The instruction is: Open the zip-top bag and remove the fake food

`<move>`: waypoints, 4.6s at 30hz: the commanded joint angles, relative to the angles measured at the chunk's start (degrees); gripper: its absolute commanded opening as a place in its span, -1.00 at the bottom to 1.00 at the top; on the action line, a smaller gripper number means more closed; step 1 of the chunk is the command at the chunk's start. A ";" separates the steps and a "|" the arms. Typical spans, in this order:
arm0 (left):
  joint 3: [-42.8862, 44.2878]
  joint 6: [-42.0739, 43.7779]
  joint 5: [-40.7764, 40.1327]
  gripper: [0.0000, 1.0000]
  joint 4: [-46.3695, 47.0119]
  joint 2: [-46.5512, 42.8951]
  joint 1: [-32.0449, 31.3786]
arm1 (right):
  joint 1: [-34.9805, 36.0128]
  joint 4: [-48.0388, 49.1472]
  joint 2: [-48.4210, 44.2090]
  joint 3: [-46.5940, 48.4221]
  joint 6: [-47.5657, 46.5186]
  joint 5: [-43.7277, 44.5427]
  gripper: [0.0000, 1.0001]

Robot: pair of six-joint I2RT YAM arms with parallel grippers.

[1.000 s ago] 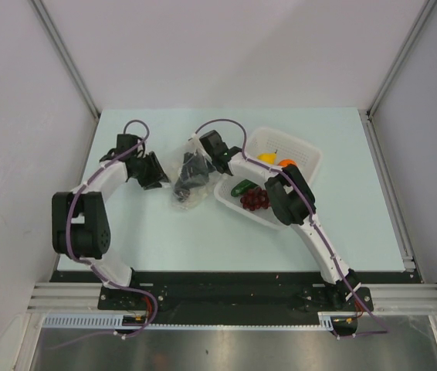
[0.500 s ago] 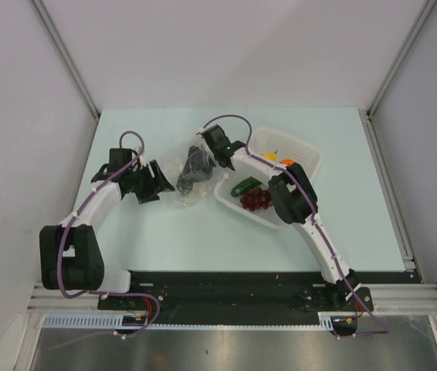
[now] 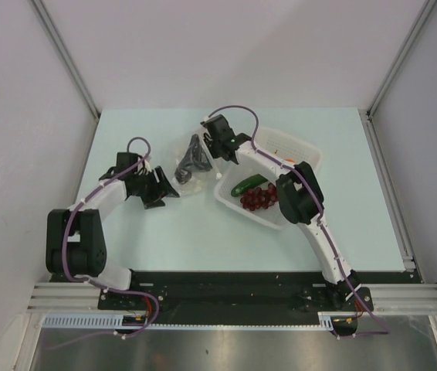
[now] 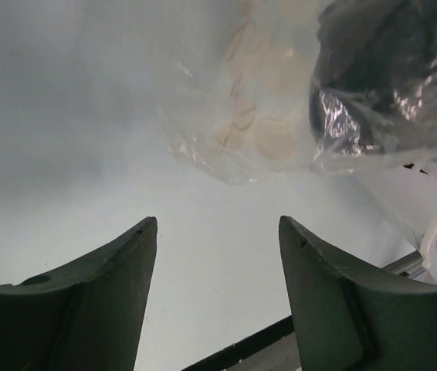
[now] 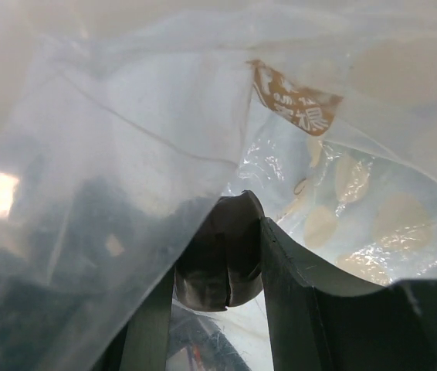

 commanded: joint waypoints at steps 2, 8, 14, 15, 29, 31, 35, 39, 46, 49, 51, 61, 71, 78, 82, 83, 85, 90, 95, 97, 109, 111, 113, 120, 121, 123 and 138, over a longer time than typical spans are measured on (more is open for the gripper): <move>5.87 -0.94 -2.77 0.11 1.20 2.31 0.80 | 0.37 -6.37 -5.11 4.46 -7.04 1.78 -0.63; 2.02 -0.68 5.20 0.59 6.90 -9.45 0.36 | 0.81 -23.71 -2.39 14.33 -18.58 10.93 -0.63; 3.23 -4.10 13.58 0.65 18.60 -14.39 -4.03 | 2.65 -24.41 -2.83 13.71 -20.61 14.01 -0.63; 4.54 -4.46 13.14 0.66 18.34 -14.39 -4.65 | 3.00 -24.93 -2.57 14.75 -21.31 14.27 -0.63; 25.29 -7.71 -3.73 0.69 2.53 -1.58 -10.89 | 4.50 -24.76 -3.62 14.59 -21.14 14.45 -0.64; 26.78 -7.10 -5.84 0.48 -0.90 -0.34 -11.07 | 4.50 -24.50 -4.15 13.98 -21.05 14.36 -0.64; 26.88 -5.87 -9.00 0.05 -2.49 0.37 -11.07 | 4.50 -23.71 -5.64 12.66 -20.96 14.18 -0.64; 27.49 -3.15 -11.91 -0.49 -4.77 0.90 -10.98 | 3.45 -23.53 -7.57 10.99 -21.66 13.40 -0.65; 27.85 0.55 -14.46 -1.00 -7.59 0.47 -10.98 | -0.51 -17.57 -13.44 3.02 -20.71 5.49 -0.66; 27.58 1.34 -14.38 -1.00 -7.68 0.11 -10.98 | -1.91 -8.34 -16.97 -2.89 -18.86 2.41 -0.66; 27.32 1.86 -12.97 -0.99 -7.59 0.02 -10.98 | -1.92 -6.04 -18.56 -4.39 -19.03 3.02 -0.65; 25.30 0.90 -7.60 -1.00 -5.66 -0.77 -12.12 | 0.19 -4.71 -12.16 6.57 -6.29 8.65 -0.65; 30.92 1.95 -20.43 -1.00 -11.27 0.29 -9.32 | -1.65 -13.59 -24.25 0.46 -14.01 12.68 -0.65; 37.94 2.22 -24.13 -1.00 -12.51 4.76 -7.99 | -8.50 -15.79 -41.75 -22.12 -21.04 17.08 -0.60; 42.25 2.04 -24.04 -1.00 -12.86 9.07 -7.82 | -14.47 -17.90 -46.42 -31.45 -23.68 19.71 -0.59; 43.04 2.04 -23.95 -1.00 -13.21 9.77 -7.82 | -16.83 -18.25 -46.69 -32.60 -24.29 20.59 -0.59; 44.98 2.04 -23.43 -0.99 -13.65 12.32 -7.82 | -18.69 -19.74 -45.99 -32.87 -27.28 22.96 -0.59; 45.07 1.69 -20.18 -1.00 -13.56 15.66 -7.82 | -23.27 -22.03 -42.39 -31.82 -29.66 25.68 -0.58; 44.28 1.95 -19.03 -0.83 -12.69 15.23 -7.82 | -24.24 -24.06 -39.93 -30.85 -33.09 33.25 -0.53; 44.11 2.13 -18.25 -0.73 -12.16 14.35 -7.82 | -24.85 -25.02 -38.44 -29.54 -33.61 35.09 -0.53; 42.26 2.48 -15.26 0.20 -11.19 10.13 -7.82 | -22.40 -28.46 -38.42 -31.98 -33.09 35.54 -0.24; 42.00 2.57 -14.47 0.35 -11.19 9.17 -7.82 | -21.78 -27.84 -38.78 -33.83 -32.83 35.37 -0.08; 41.73 2.57 -14.11 0.42 -10.93 8.64 -7.82 | -21.52 -27.66 -38.25 -34.10 -32.65 35.37 0.10; 40.16 2.83 -10.69 0.46 -11.54 4.51 -8.08 | -20.90 -27.75 -38.16 -34.02 -32.91 36.07 0.70; 39.54 2.83 -9.55 0.46 -11.54 3.03 -8.43 | -20.64 -27.75 -38.60 -34.02 -33.09 36.16 0.73; 36.83 2.92 -8.49 0.47 -10.67 1.17 -9.13 | -19.33 -27.84 -39.65 -34.10 -33.18 36.59 0.79; 8.62 -9.18 -4.61 0.99 15.94 -24.54 -33.19 | -8.60 -21.76 -71.36 -51.04 -12.54 26.58 0.99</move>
